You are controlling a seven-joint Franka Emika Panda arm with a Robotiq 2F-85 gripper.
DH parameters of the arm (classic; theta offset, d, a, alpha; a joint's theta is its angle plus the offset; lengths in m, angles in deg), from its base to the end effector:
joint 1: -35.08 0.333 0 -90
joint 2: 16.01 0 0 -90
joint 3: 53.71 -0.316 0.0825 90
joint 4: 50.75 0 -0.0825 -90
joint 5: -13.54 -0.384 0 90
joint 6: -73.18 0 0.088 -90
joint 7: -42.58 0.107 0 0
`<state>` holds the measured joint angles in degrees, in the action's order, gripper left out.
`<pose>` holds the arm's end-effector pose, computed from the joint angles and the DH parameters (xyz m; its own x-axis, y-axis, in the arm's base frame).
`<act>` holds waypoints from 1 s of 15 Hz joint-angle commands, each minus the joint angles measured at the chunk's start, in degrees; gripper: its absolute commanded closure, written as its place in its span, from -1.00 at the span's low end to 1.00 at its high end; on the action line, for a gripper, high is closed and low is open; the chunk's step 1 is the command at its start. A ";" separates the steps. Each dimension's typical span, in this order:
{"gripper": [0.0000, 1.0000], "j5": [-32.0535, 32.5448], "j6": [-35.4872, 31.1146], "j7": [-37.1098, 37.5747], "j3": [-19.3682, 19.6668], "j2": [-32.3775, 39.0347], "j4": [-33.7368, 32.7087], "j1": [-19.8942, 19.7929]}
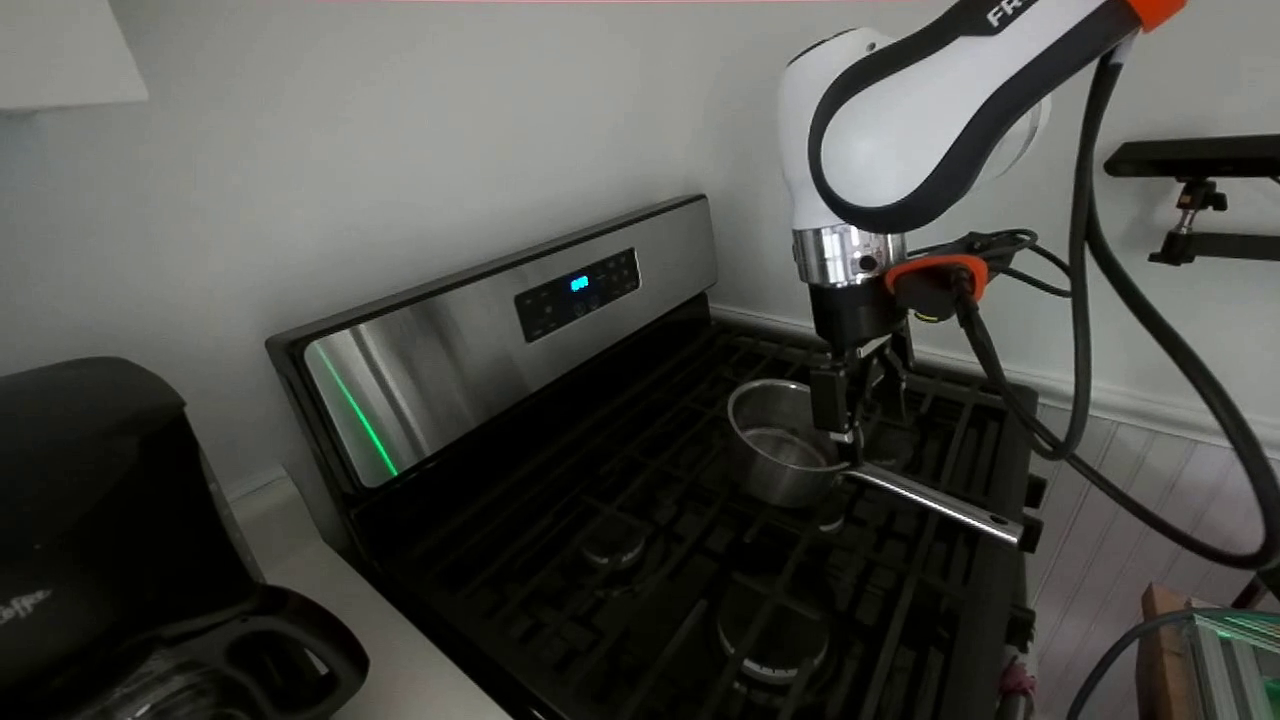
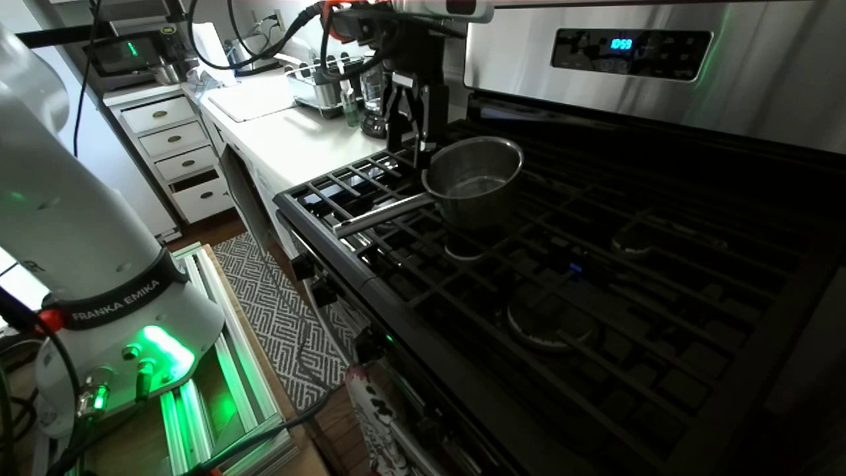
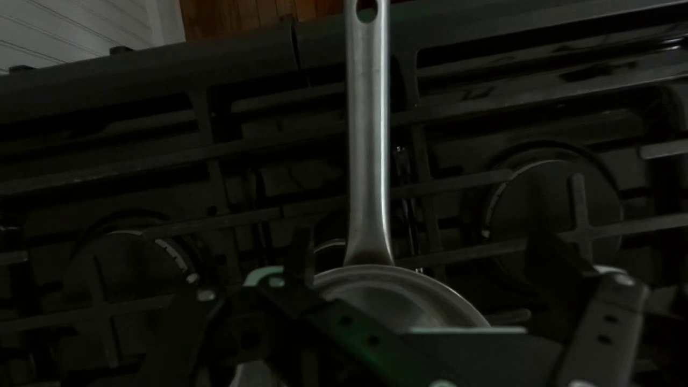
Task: Move the pot to the center of the stove
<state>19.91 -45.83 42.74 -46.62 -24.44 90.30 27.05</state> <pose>0.4179 -0.1182 0.3333 0.9510 -0.1983 -0.2374 -0.1883 -0.9800 0.0642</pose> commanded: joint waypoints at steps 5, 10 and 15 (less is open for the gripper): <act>-1.00 3.44 3.13 9.88 -2.54 -11.35 0.43 -0.35; -1.00 3.61 6.16 14.05 -4.61 -16.74 -0.90 -0.66; -1.00 4.04 9.18 15.78 -6.04 -19.76 -2.34 -0.84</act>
<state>22.39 -39.39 56.43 -51.32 -42.08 88.88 26.87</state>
